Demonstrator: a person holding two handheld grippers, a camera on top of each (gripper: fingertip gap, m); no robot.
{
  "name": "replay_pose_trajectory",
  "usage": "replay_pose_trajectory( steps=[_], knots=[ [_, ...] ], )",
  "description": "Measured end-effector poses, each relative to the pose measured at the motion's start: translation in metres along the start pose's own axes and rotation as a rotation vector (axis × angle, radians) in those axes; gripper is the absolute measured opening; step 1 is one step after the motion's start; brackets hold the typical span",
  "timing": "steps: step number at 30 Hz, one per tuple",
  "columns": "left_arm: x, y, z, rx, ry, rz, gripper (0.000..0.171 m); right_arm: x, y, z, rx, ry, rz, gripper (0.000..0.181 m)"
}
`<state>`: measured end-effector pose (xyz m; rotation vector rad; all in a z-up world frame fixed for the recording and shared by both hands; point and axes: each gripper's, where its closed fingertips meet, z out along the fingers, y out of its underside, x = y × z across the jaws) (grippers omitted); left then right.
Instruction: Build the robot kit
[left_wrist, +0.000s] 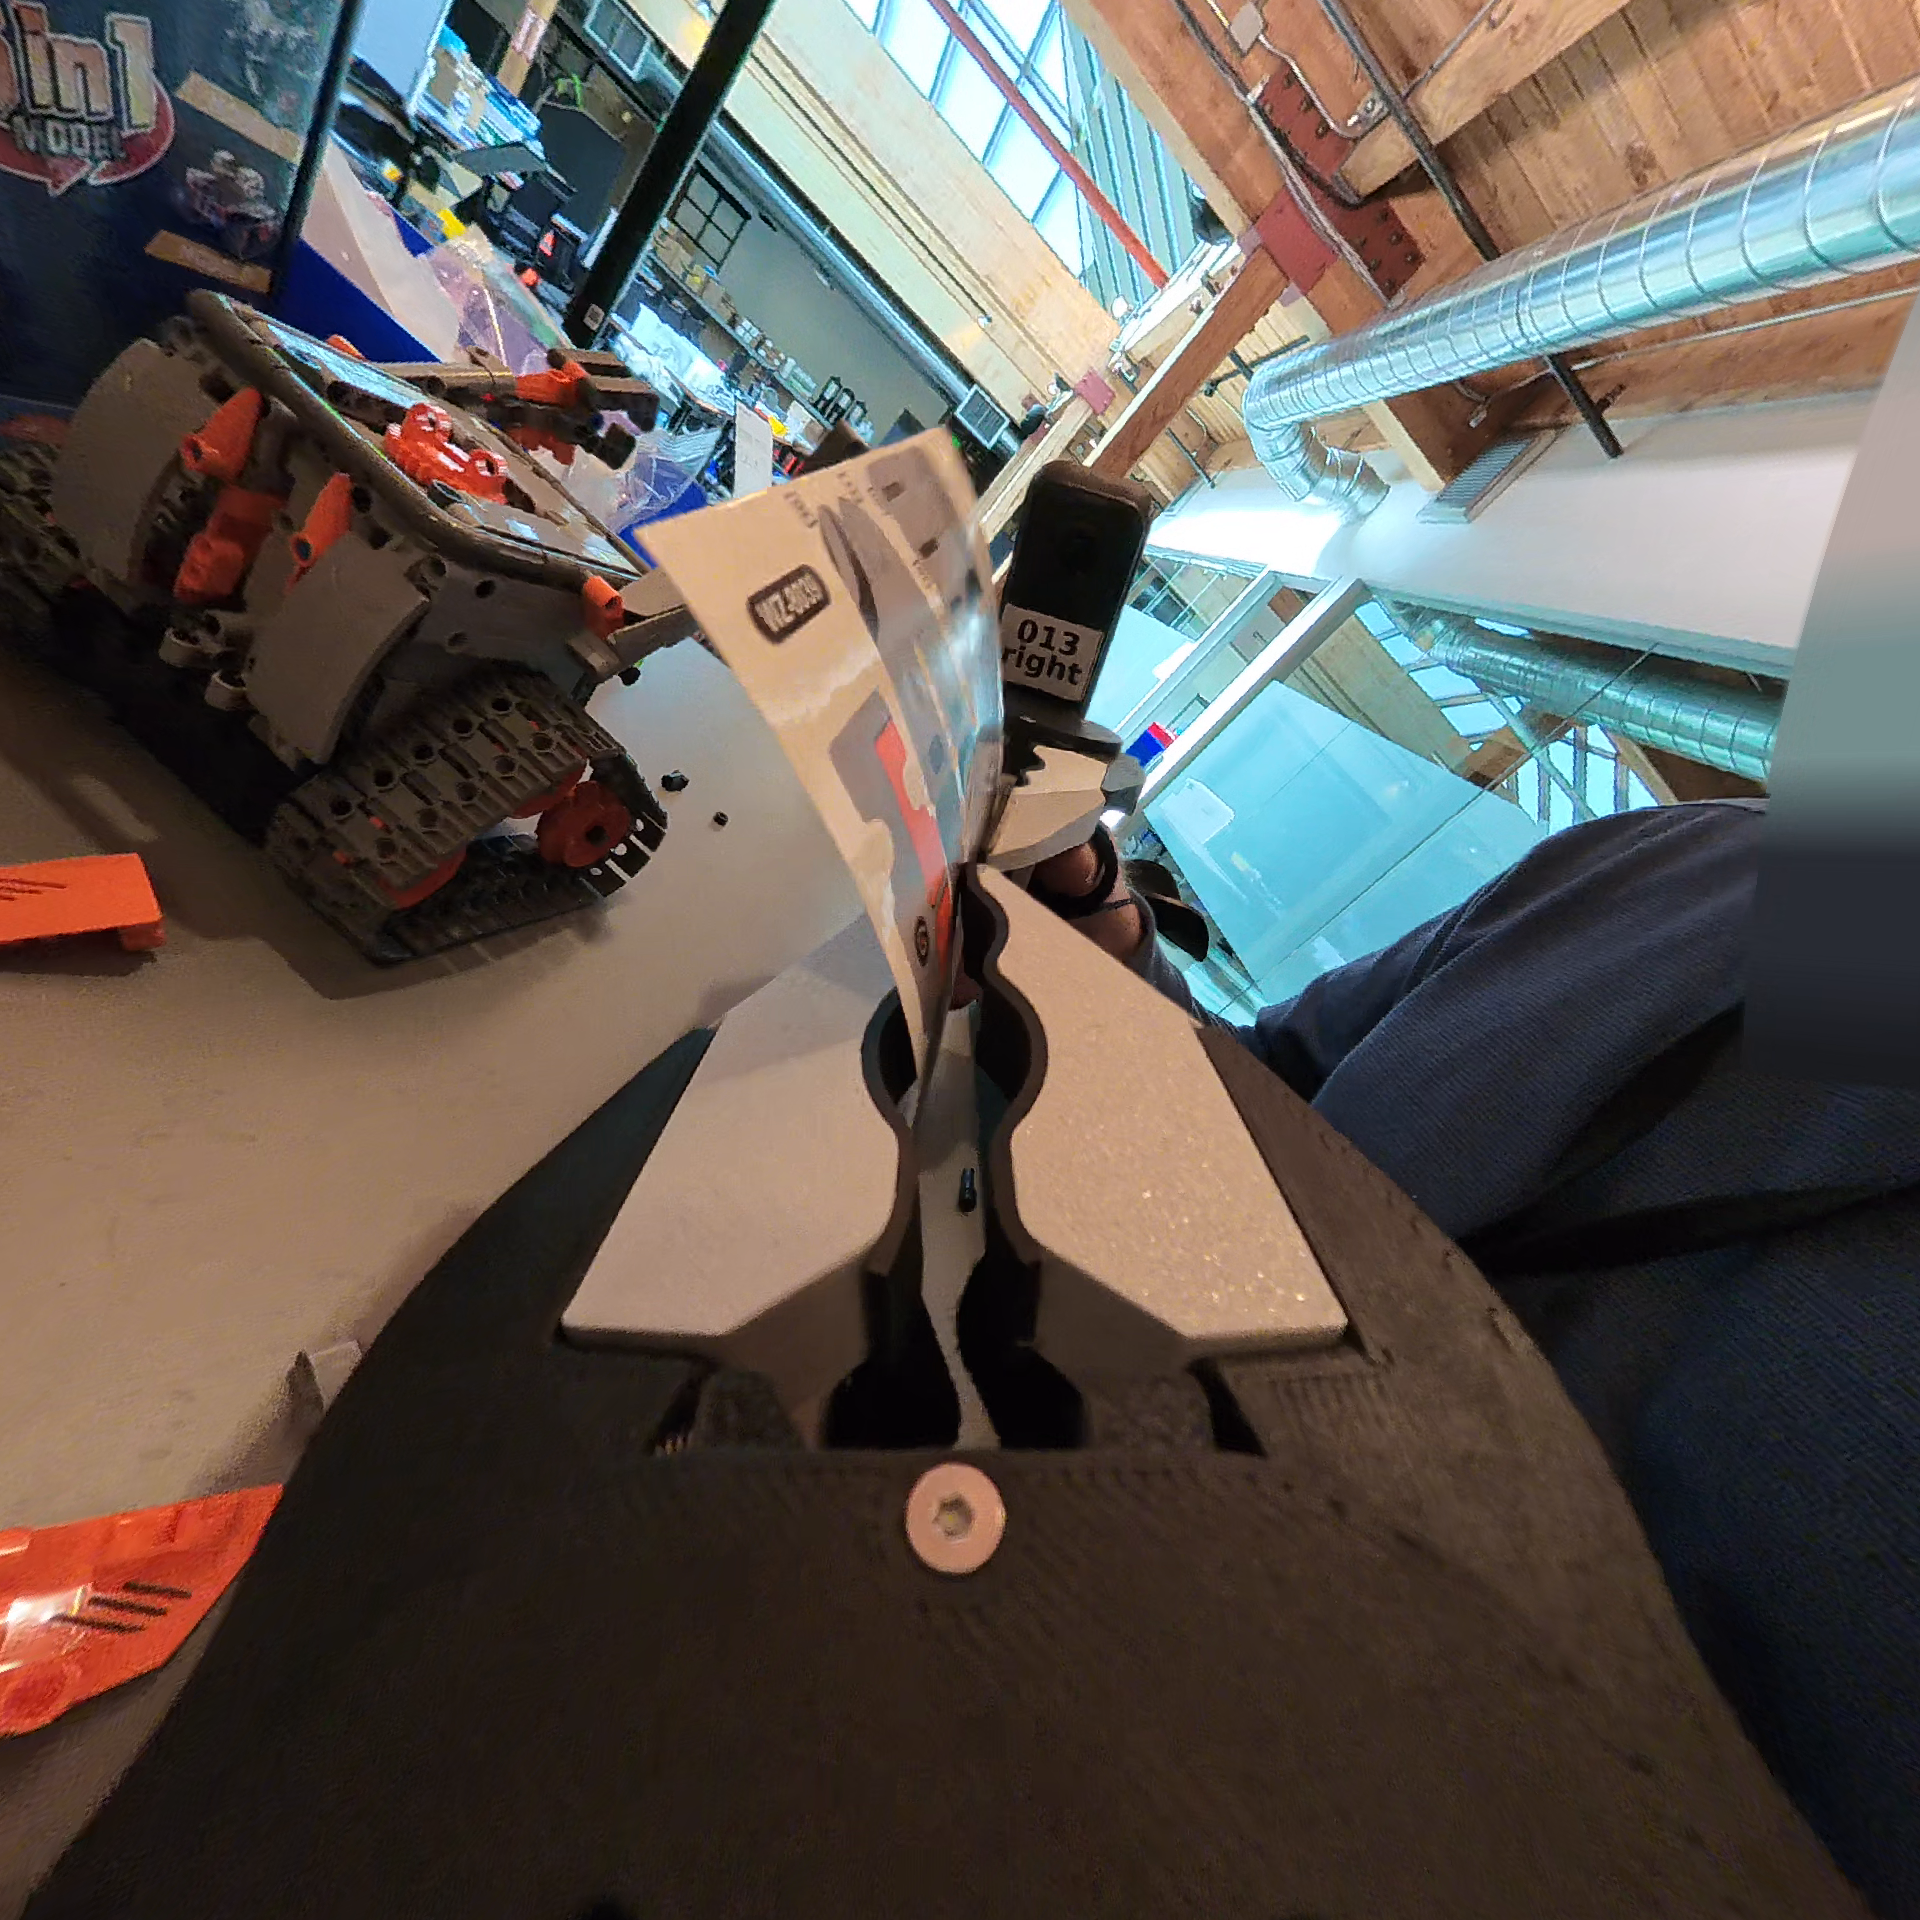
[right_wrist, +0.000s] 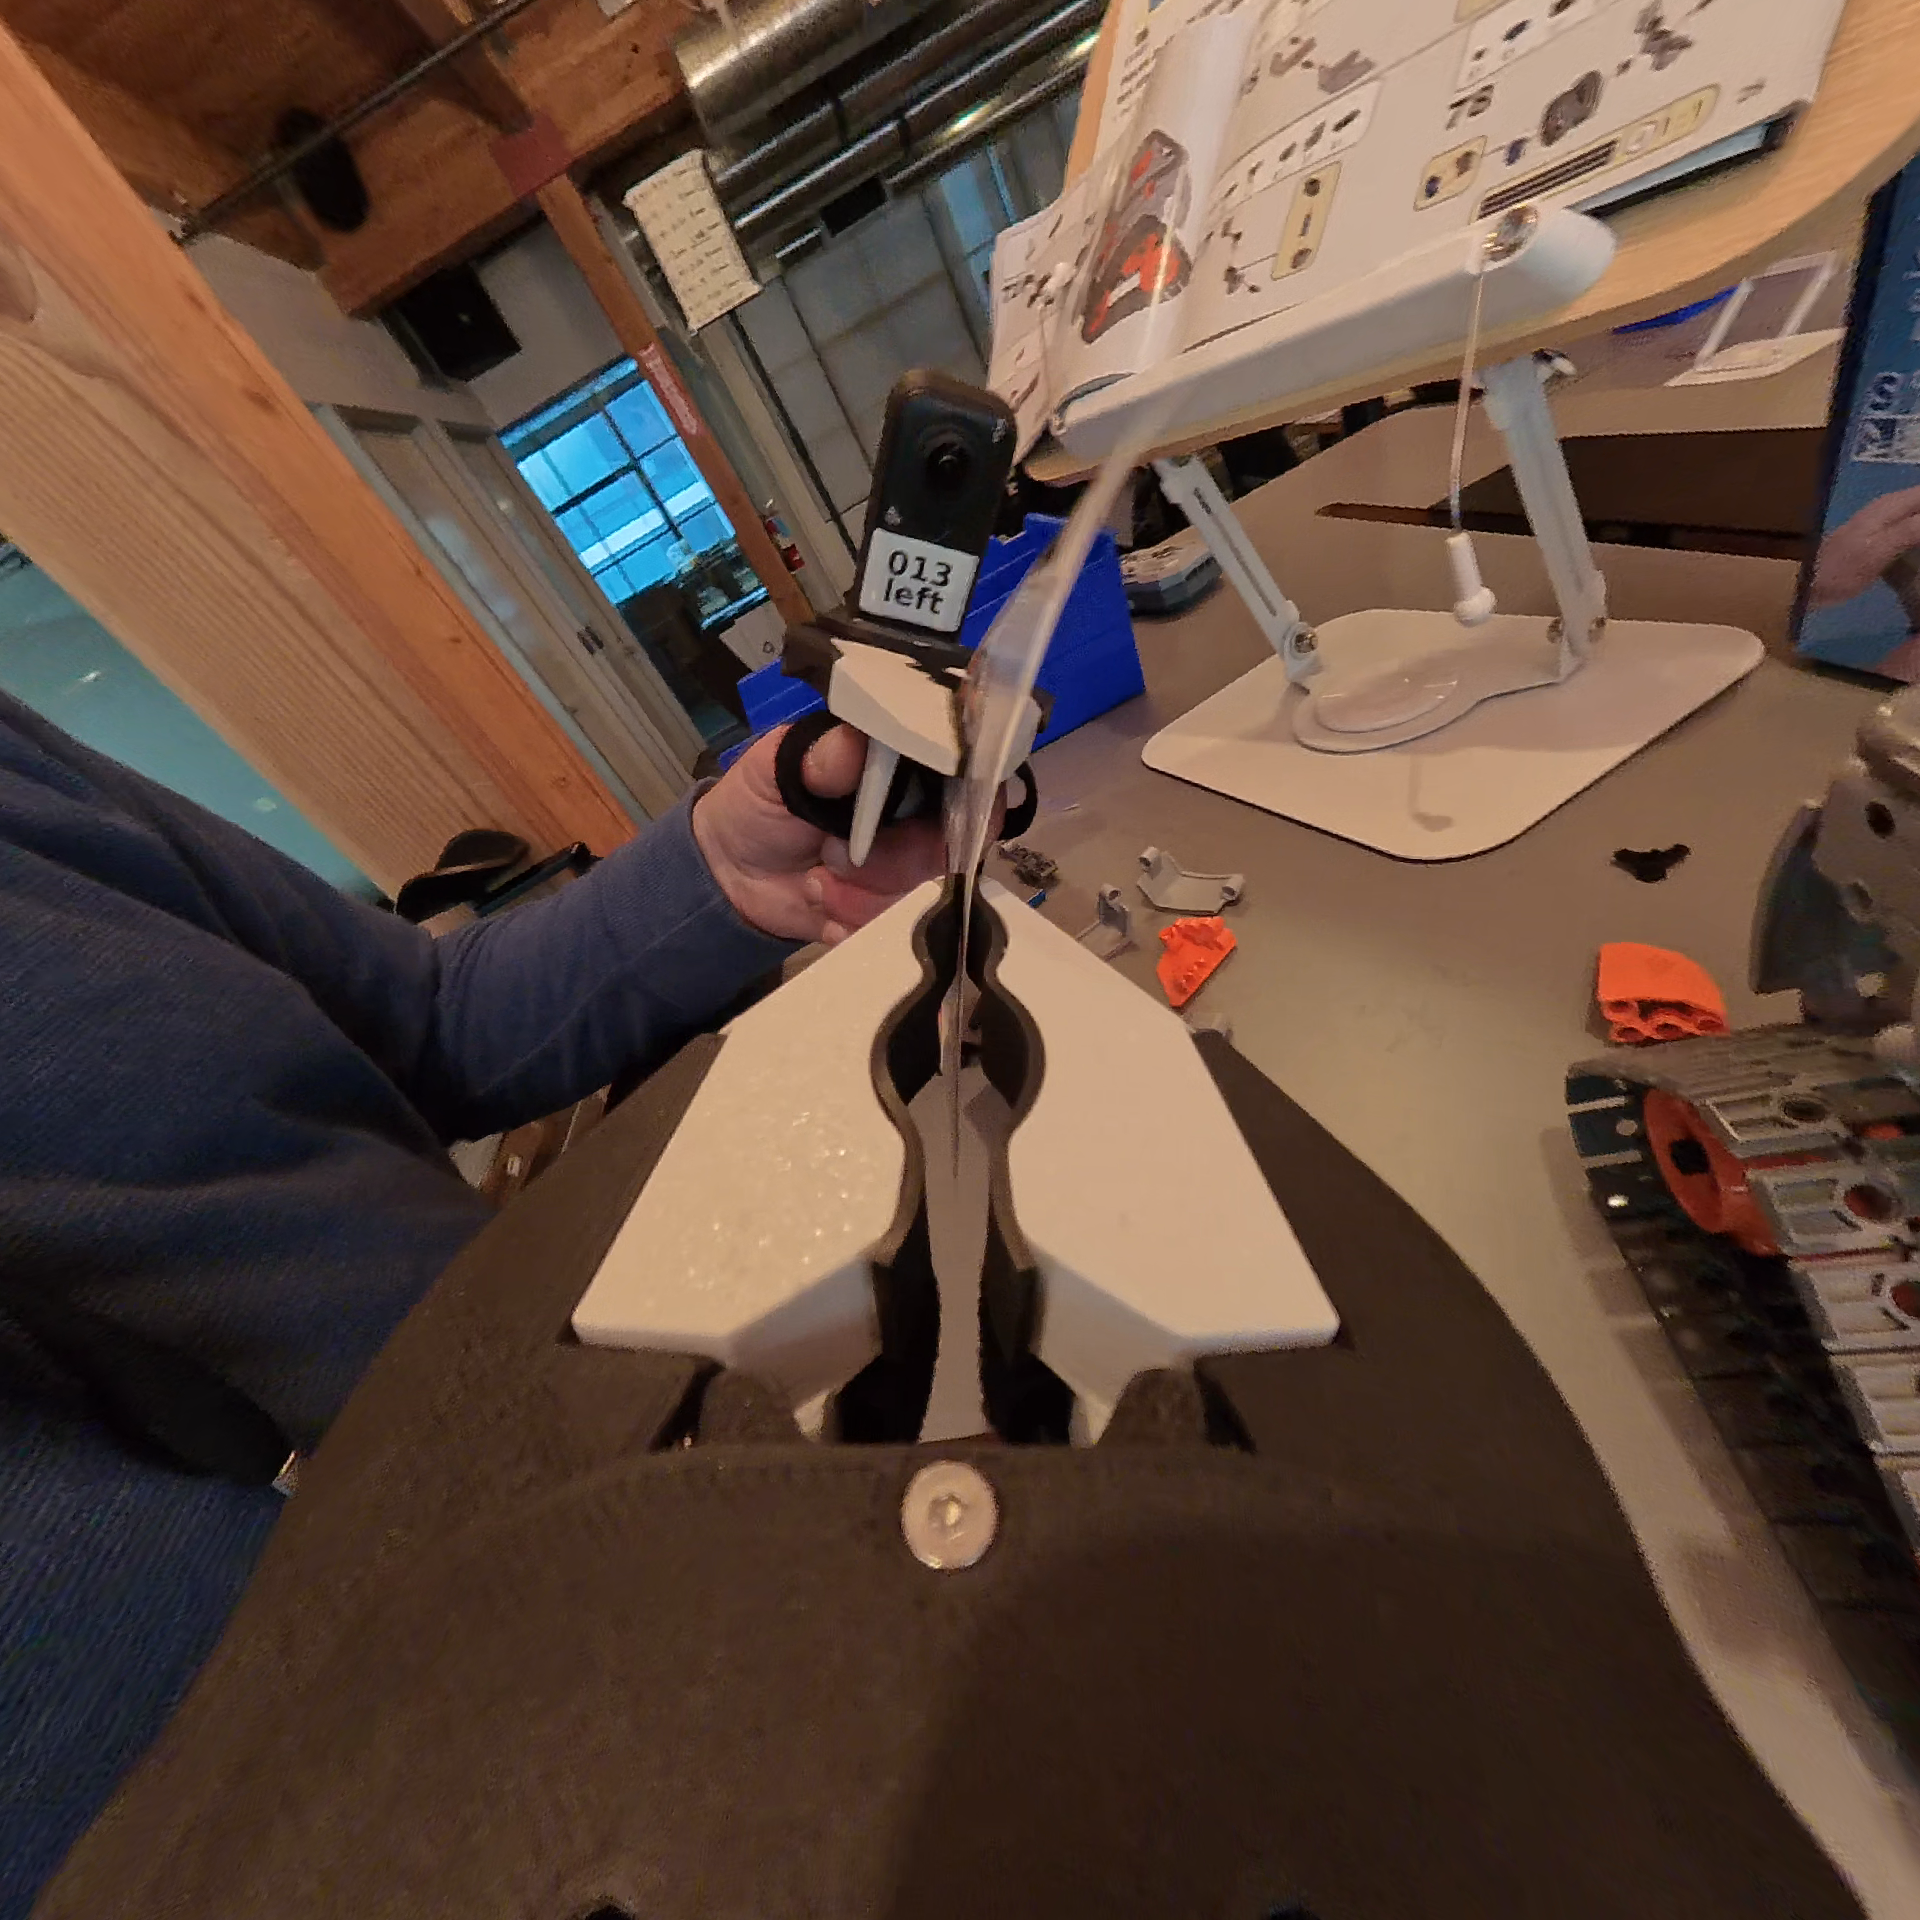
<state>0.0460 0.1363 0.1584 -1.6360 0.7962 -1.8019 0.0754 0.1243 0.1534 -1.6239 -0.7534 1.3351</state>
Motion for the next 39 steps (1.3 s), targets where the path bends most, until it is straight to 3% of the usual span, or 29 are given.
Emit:
replay_pose_trajectory(
  steps=[4,8,20,25,31,39],
  knots=[
    [0.001,-0.01,-0.005,0.064,0.012,0.011,0.005,0.009,0.001,-0.002,0.033,0.01,0.091,0.0],
    [0.001,-0.017,-0.009,0.095,0.014,0.04,0.0,0.01,-0.002,-0.003,0.067,-0.005,0.128,0.0],
    [0.008,-0.011,0.003,0.076,0.053,0.044,0.0,-0.002,-0.005,-0.004,0.051,-0.036,0.06,0.0],
    [0.009,-0.009,0.005,0.064,0.057,0.048,0.016,-0.009,0.0,-0.019,-0.002,0.001,0.001,0.0],
    [0.016,0.004,0.023,0.001,0.091,0.069,0.0,-0.006,0.001,-0.05,0.035,0.058,0.053,0.0],
    [0.002,0.004,0.045,0.004,0.052,-0.014,0.0,0.013,0.009,-0.069,0.113,0.075,0.196,0.0]
  ],
)
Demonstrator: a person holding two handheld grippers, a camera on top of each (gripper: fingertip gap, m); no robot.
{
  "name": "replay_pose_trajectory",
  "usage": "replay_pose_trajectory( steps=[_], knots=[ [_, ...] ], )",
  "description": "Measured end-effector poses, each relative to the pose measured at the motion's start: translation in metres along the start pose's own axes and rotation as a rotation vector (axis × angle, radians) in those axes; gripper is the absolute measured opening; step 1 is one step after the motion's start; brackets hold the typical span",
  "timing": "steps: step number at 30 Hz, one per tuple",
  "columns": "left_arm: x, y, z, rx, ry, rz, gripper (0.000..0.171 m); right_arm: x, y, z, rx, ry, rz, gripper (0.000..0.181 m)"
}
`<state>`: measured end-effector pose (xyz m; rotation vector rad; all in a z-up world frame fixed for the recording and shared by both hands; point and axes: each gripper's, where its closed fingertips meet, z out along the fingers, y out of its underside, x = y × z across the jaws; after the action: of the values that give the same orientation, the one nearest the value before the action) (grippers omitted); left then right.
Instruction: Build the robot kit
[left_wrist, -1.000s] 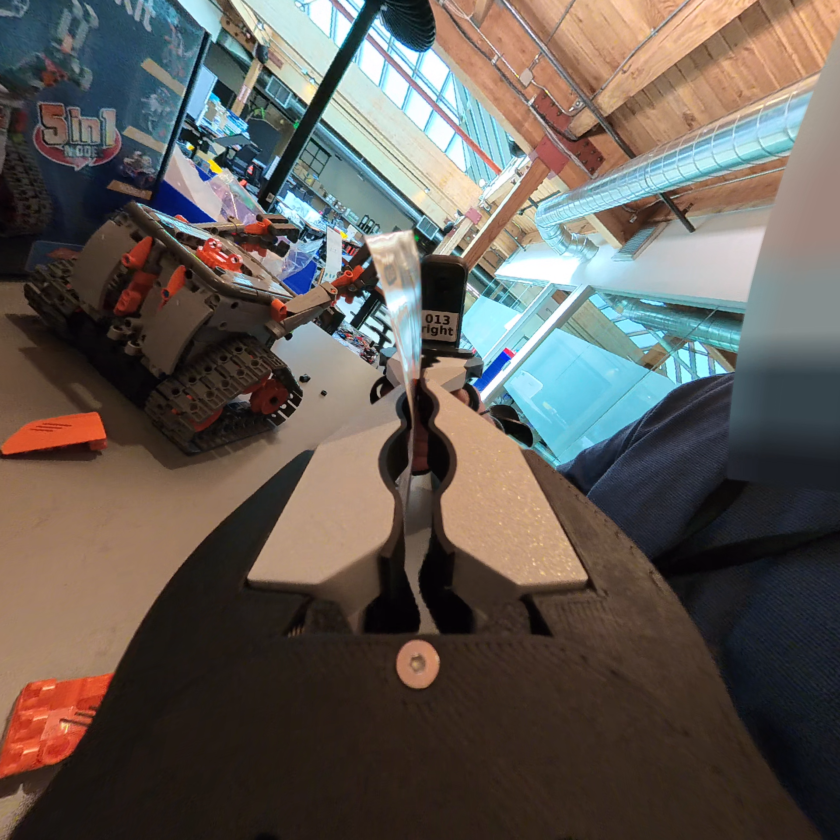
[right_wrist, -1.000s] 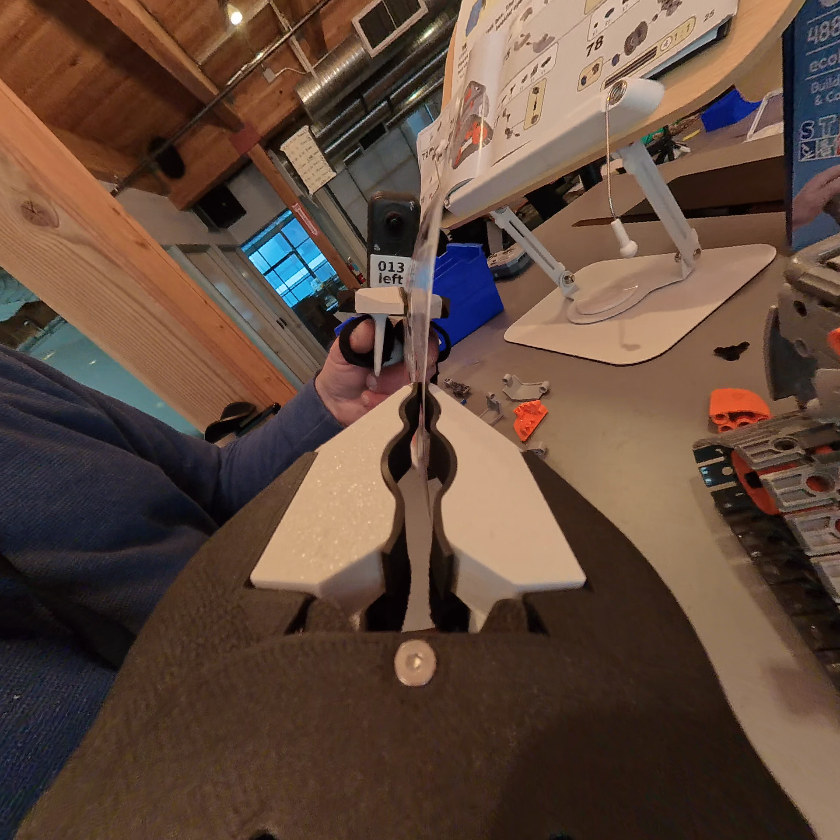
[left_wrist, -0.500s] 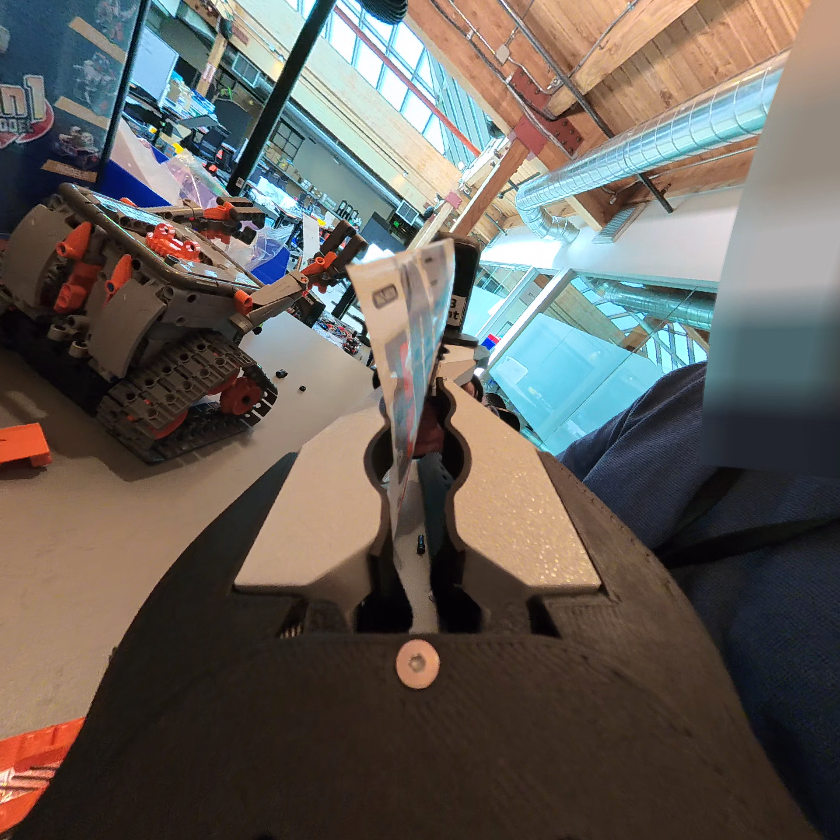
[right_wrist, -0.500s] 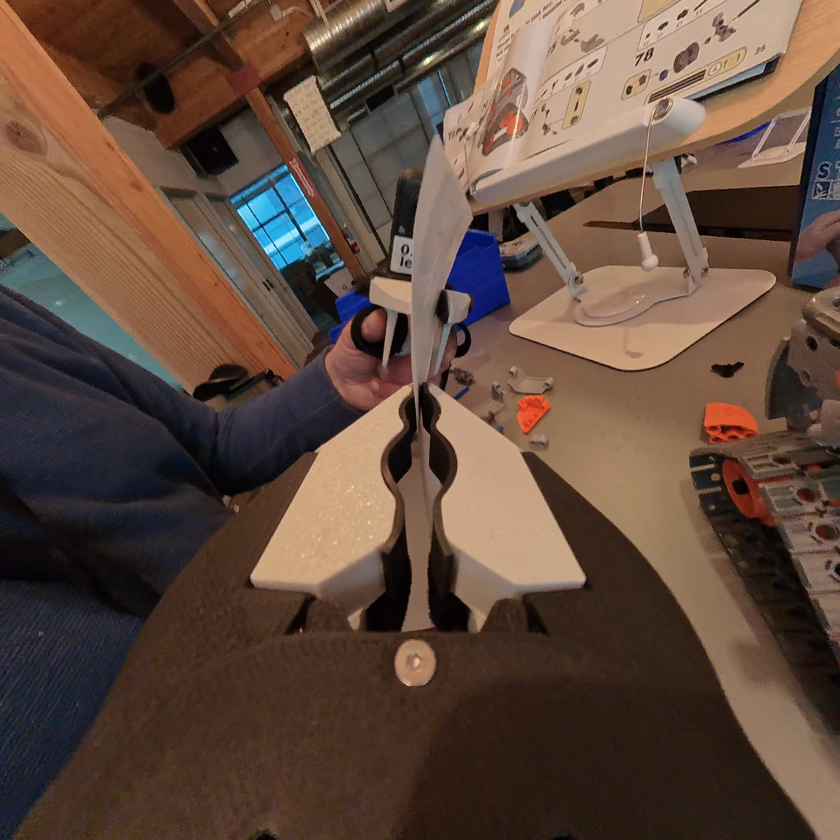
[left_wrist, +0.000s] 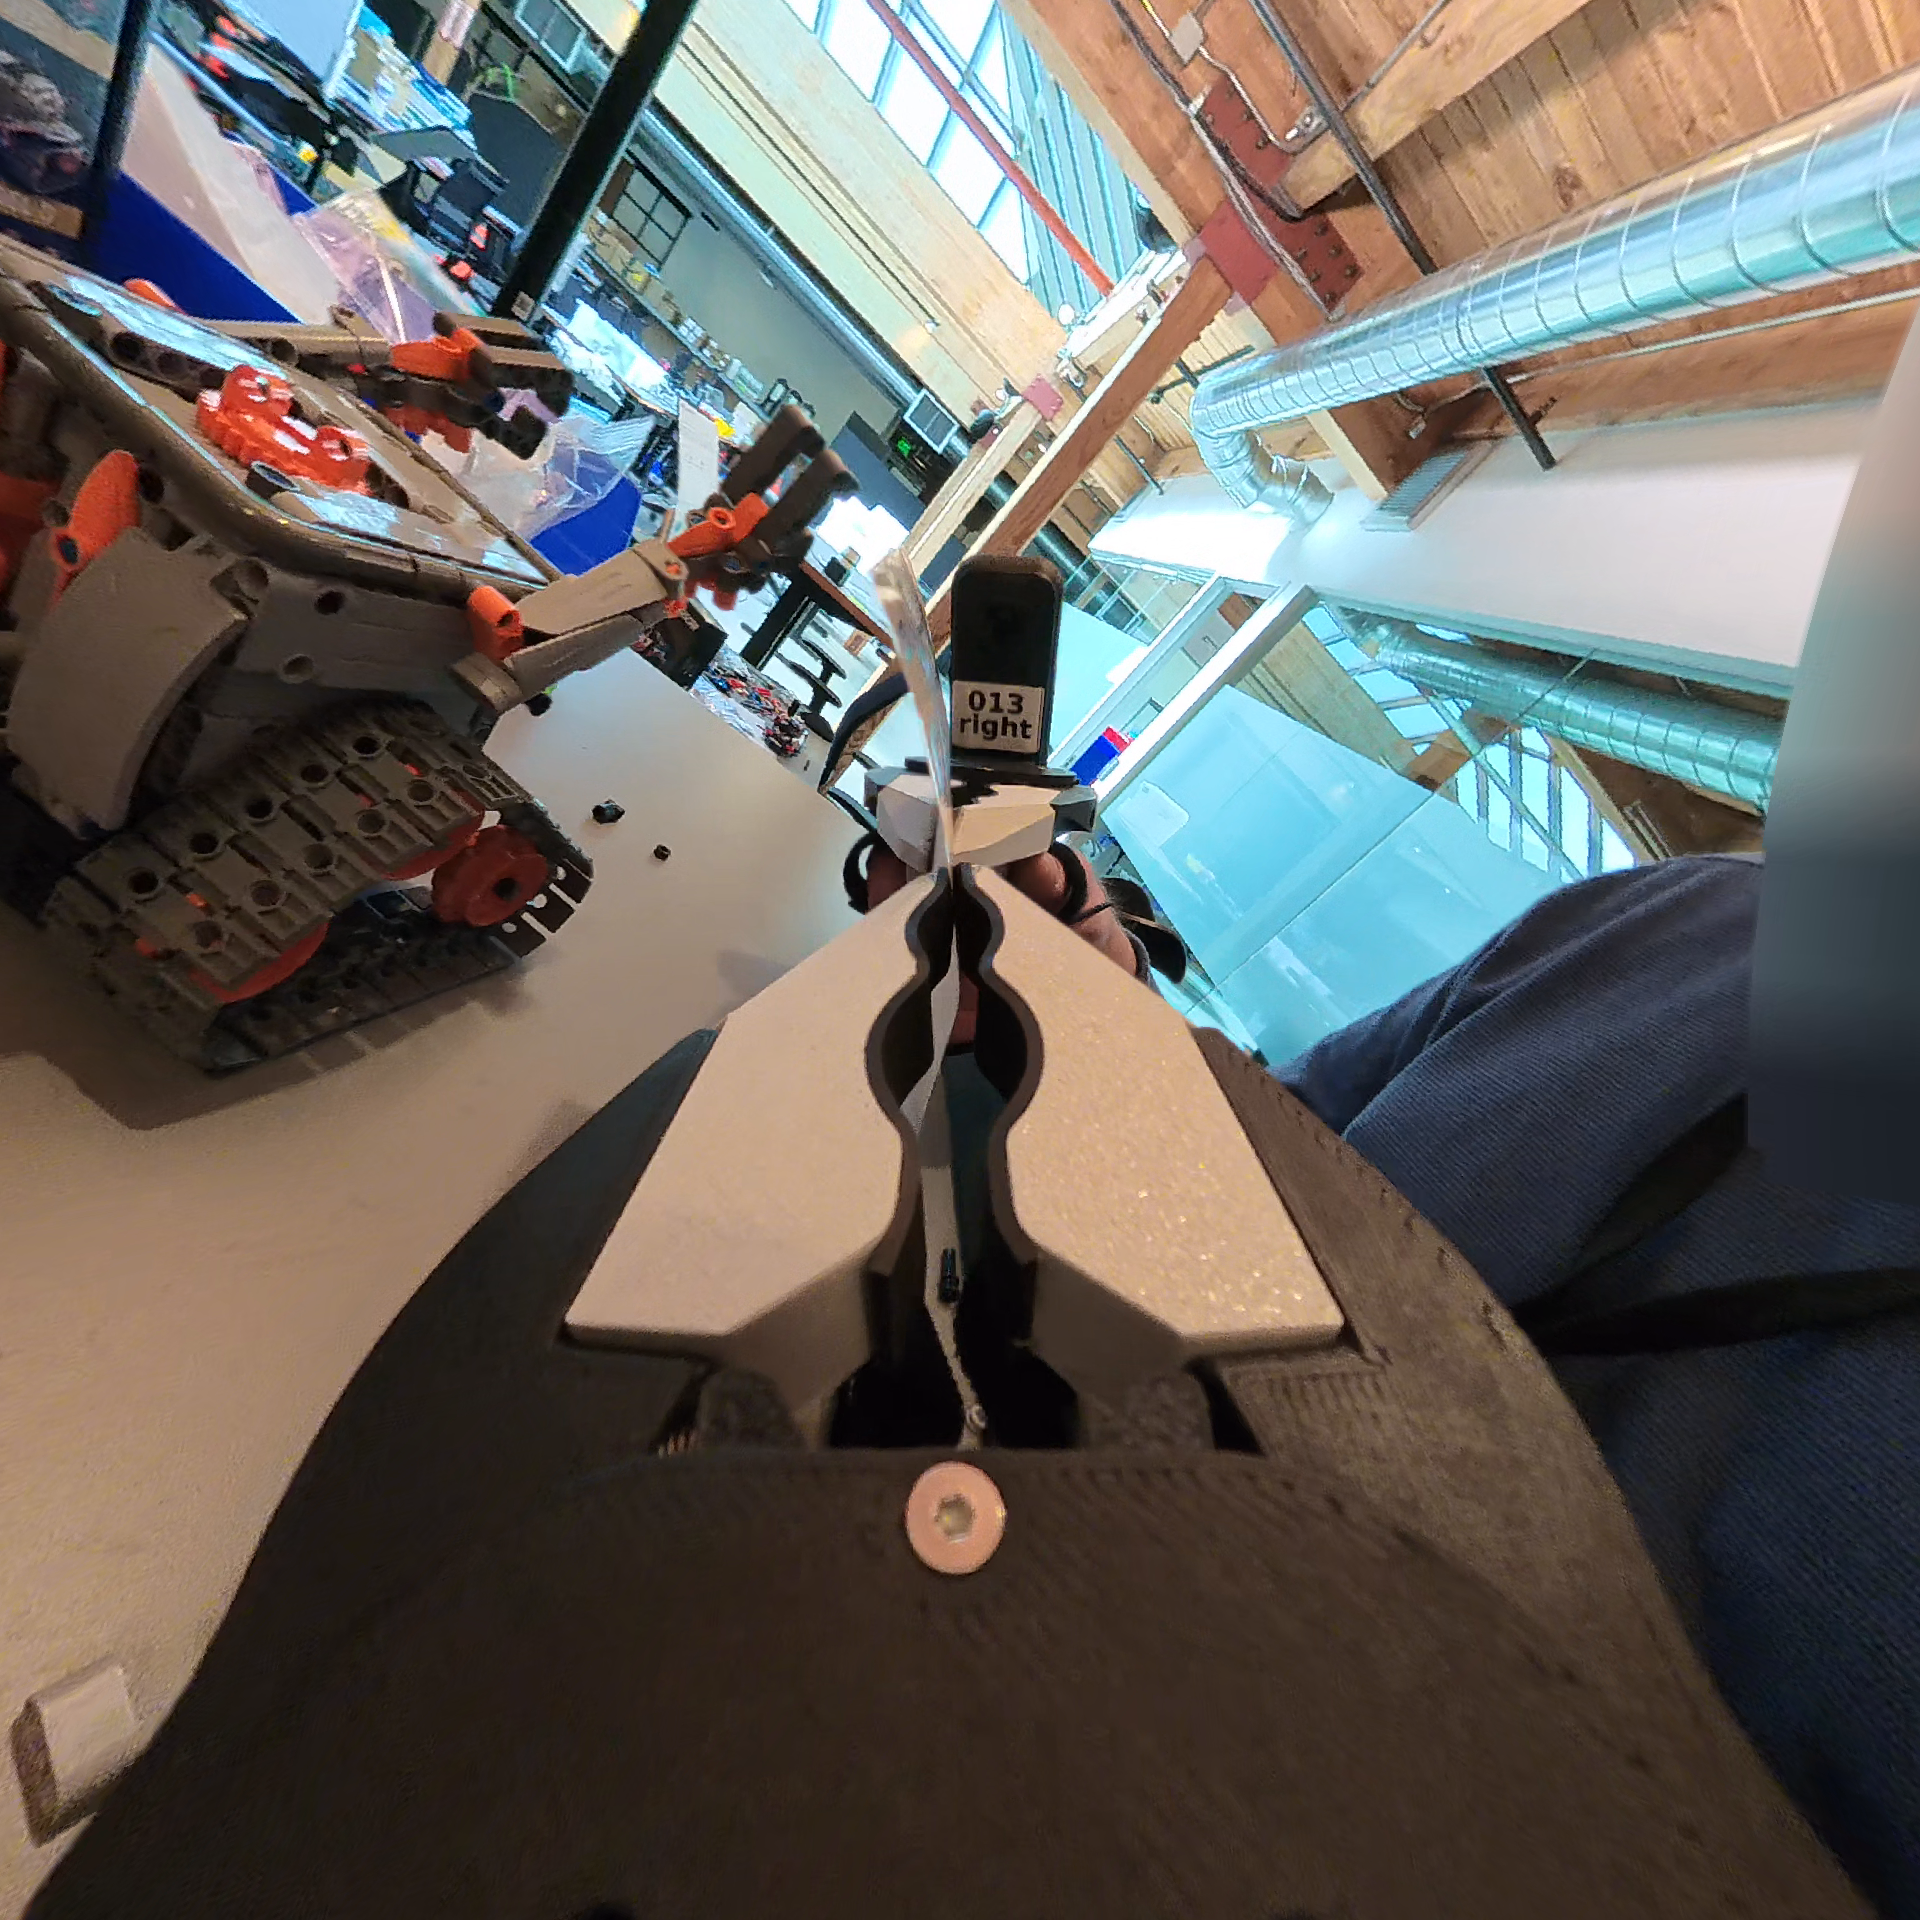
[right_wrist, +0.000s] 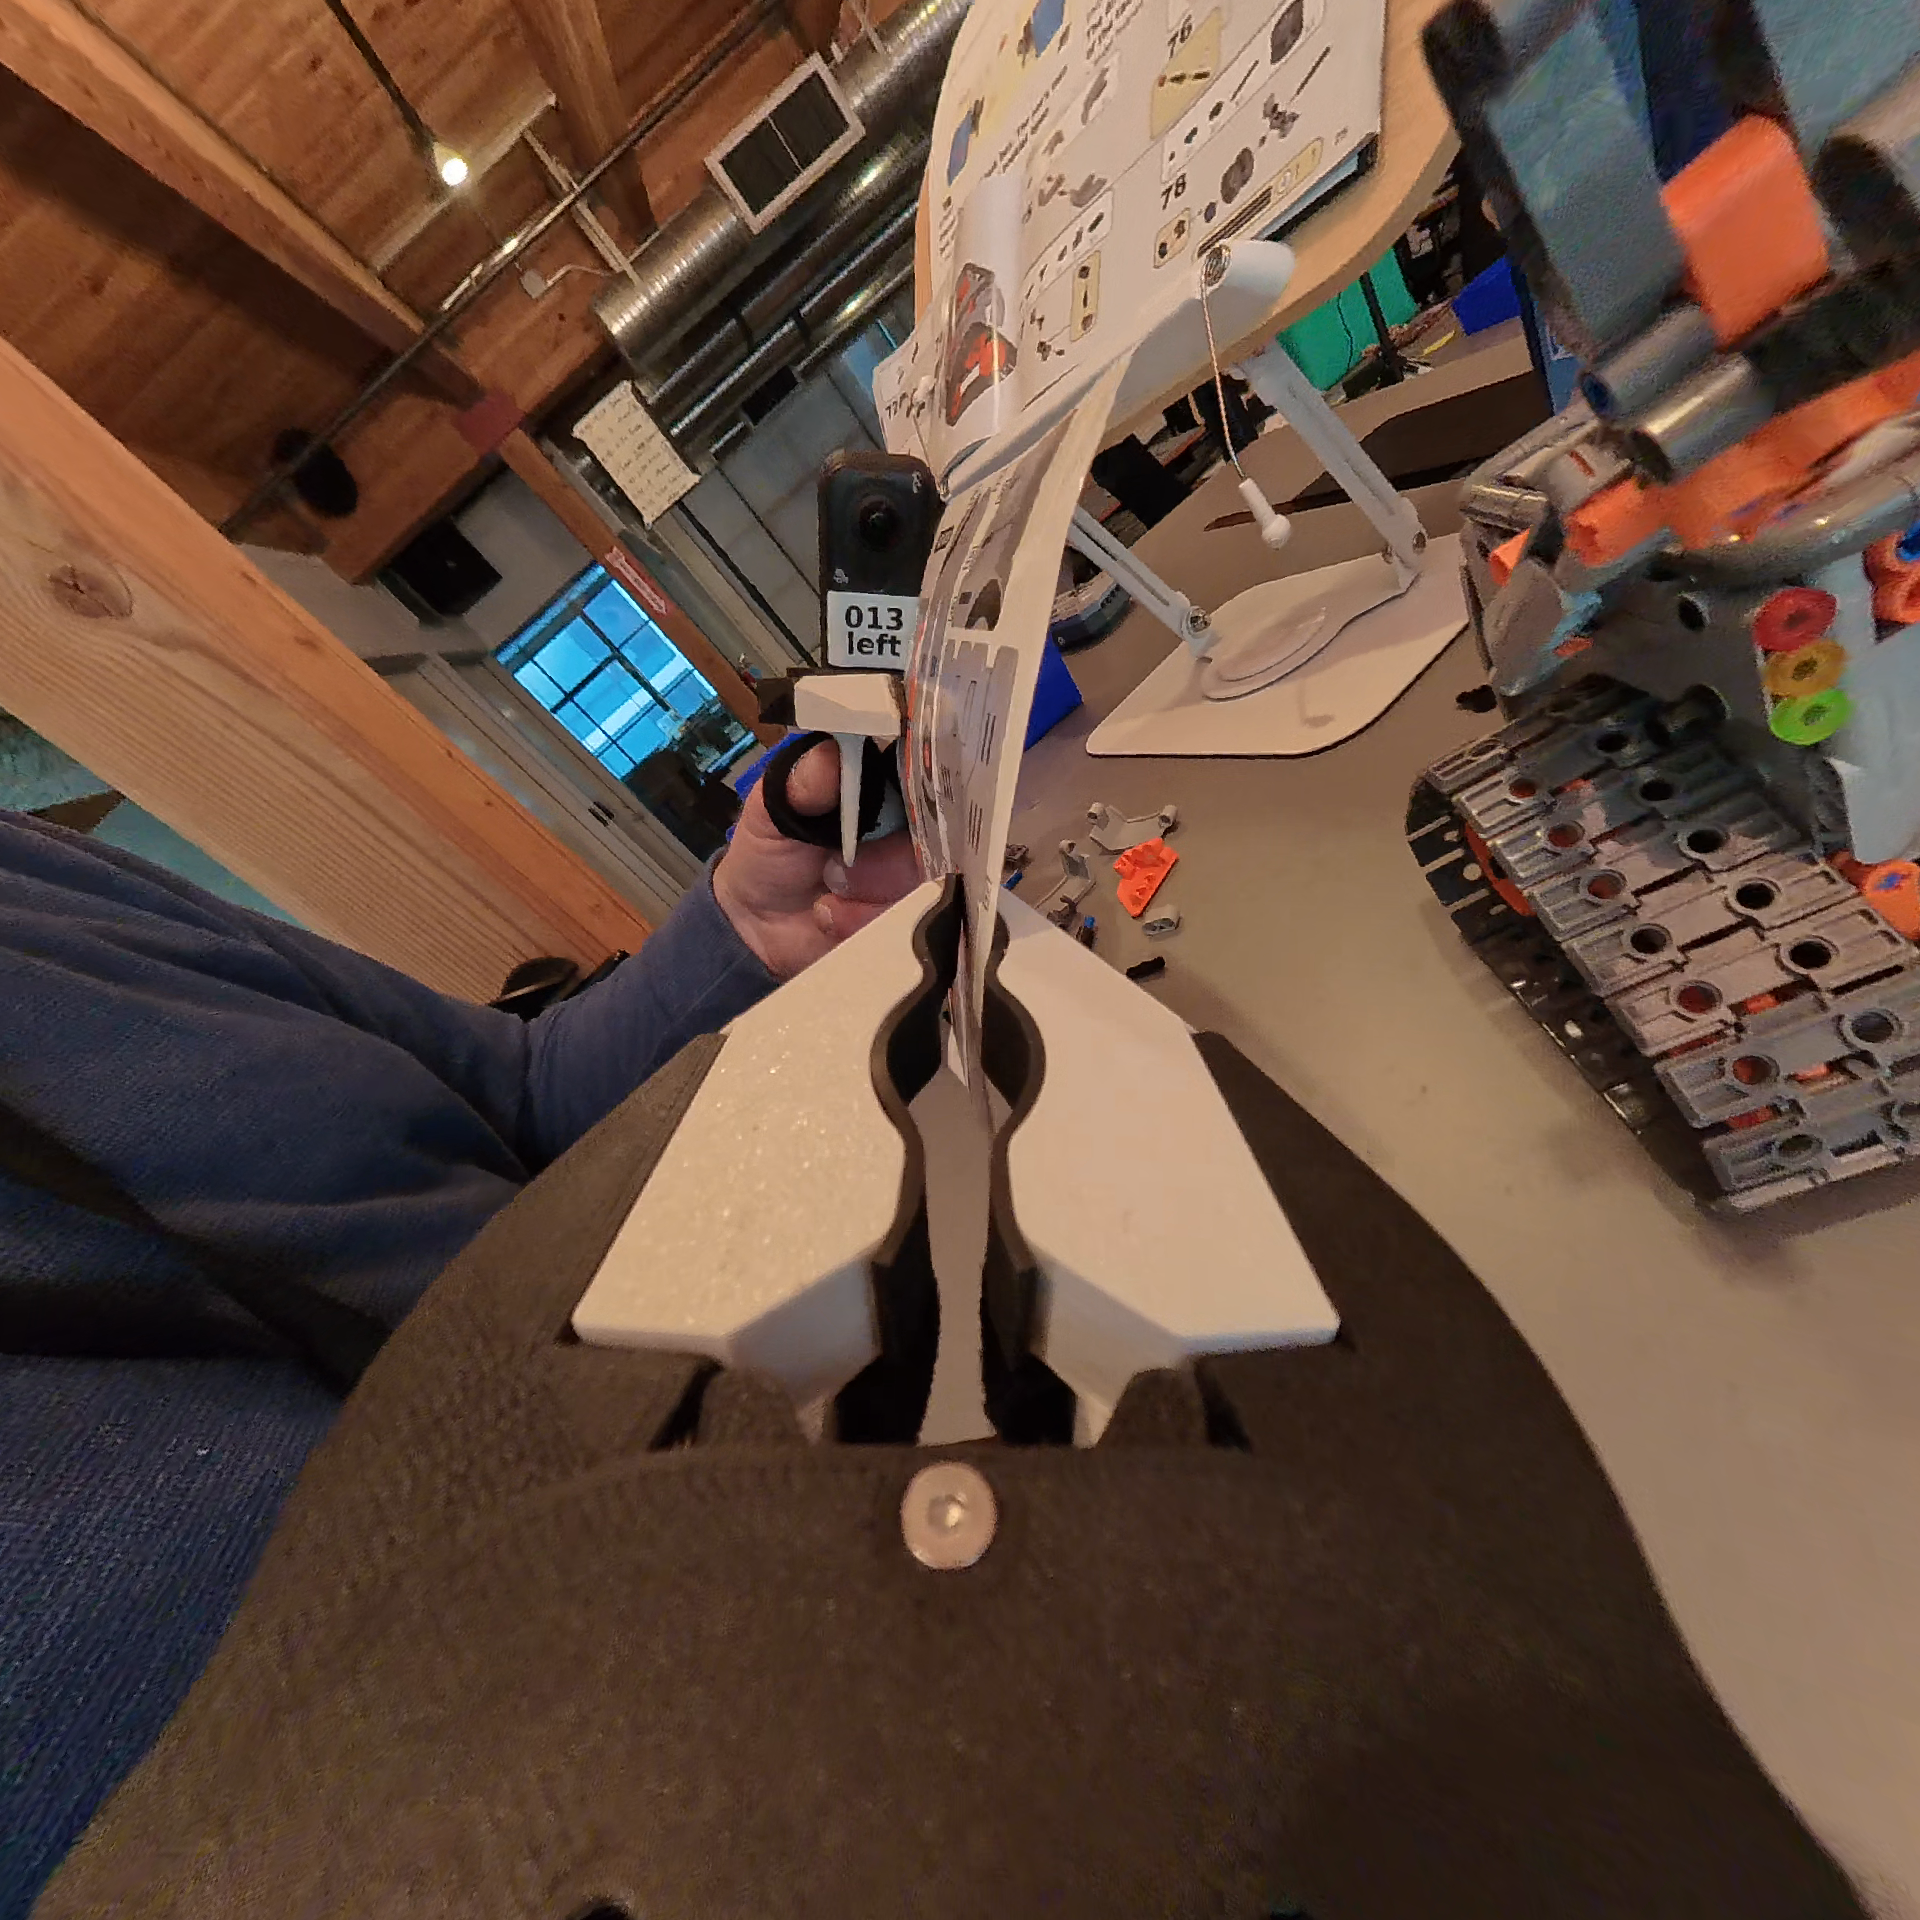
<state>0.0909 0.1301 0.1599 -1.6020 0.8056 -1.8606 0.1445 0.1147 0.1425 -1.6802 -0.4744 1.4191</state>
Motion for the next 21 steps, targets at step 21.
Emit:
replay_pose_trajectory(
  steps=[21],
  knots=[
    [-0.002,-0.001,-0.007,-0.019,-0.062,0.103,0.0,-0.003,0.008,0.001,-0.058,-0.052,-0.02,0.0]
  ],
)
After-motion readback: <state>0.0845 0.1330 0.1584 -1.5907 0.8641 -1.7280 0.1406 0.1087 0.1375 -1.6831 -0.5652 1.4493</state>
